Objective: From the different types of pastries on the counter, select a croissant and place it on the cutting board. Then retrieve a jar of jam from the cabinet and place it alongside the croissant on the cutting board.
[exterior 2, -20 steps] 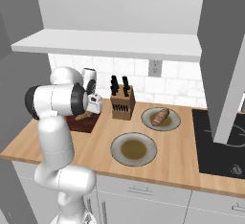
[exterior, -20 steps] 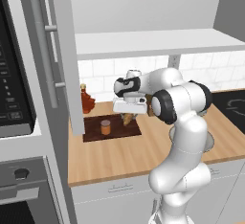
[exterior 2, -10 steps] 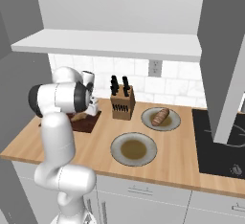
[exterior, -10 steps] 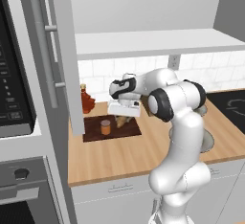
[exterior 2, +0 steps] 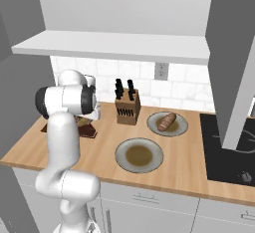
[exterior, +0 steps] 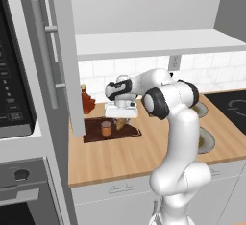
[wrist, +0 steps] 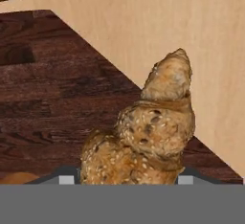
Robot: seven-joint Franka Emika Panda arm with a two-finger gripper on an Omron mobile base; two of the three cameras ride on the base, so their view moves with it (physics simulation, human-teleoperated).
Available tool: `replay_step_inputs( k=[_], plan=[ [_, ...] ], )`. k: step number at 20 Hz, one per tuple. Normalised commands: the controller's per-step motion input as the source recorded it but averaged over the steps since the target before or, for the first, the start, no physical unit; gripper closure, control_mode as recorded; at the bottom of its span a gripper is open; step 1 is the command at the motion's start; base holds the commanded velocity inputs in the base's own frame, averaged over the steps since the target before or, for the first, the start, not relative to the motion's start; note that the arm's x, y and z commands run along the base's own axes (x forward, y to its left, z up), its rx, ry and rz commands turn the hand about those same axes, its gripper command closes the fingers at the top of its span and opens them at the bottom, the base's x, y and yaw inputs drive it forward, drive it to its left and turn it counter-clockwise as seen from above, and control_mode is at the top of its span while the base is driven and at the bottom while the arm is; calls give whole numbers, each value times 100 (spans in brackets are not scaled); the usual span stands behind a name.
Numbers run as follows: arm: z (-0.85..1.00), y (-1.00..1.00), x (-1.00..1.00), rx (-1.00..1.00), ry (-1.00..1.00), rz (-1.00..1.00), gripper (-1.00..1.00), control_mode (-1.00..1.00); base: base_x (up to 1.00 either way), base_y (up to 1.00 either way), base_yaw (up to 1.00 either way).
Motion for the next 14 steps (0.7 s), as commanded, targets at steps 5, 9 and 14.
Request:
replay_step_inputs(
  k=[5, 9, 14],
  plan=[
    [-29, -3, 23, -1, 10, 8, -100, -100, 0, 0, 0],
    [0, -17, -10, 3, 1, 4, -100, -100, 0, 0, 0],
    [5, -41, -57, 6, 0, 0, -100, -100, 0, 0, 0]
  ],
)
